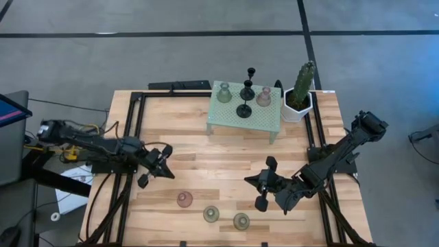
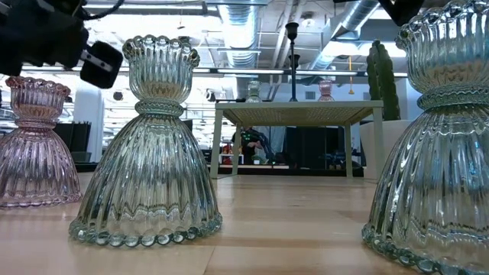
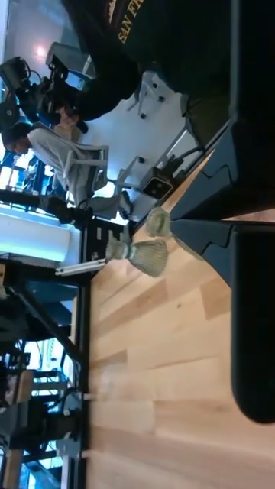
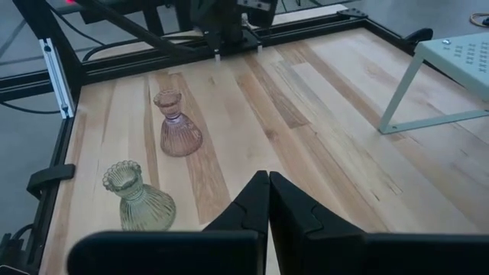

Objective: Pick & Place candle stick holders
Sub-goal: Put the pink glass candle holder on the shelf

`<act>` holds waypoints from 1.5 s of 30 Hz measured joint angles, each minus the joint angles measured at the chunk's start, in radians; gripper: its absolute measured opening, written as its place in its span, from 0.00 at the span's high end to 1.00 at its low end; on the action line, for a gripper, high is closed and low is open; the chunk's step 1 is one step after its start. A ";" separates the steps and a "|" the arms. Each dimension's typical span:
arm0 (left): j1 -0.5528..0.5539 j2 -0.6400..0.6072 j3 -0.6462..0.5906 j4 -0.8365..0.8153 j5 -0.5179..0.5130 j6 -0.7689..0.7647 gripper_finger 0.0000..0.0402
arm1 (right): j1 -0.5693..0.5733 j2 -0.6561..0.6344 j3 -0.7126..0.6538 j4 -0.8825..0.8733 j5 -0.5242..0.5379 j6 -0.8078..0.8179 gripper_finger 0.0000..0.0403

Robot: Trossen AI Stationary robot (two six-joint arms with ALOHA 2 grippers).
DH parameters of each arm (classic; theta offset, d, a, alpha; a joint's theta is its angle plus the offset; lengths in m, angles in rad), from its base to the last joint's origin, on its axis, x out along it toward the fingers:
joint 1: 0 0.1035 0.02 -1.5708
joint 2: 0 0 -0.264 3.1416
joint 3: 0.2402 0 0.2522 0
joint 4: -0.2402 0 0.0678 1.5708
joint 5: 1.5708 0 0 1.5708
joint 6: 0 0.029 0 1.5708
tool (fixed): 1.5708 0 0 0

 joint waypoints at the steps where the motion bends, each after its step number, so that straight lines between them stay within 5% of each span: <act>1: -0.025 0.035 0.000 0.031 -0.025 0.001 0.99 | 0.000 0.000 0.000 0.000 0.000 0.000 1.00; 12: -0.176 0.371 0.001 0.157 -0.098 0.003 0.99 | 0.000 0.000 0.000 0.002 0.000 0.000 1.00; 36: -0.290 0.456 0.001 0.099 -0.151 -0.128 0.99 | 0.002 0.000 0.000 0.023 -0.002 0.000 1.00; 45: -0.346 0.680 0.001 0.346 -0.166 -0.183 0.99 | 0.001 0.000 0.000 0.023 -0.001 0.000 1.00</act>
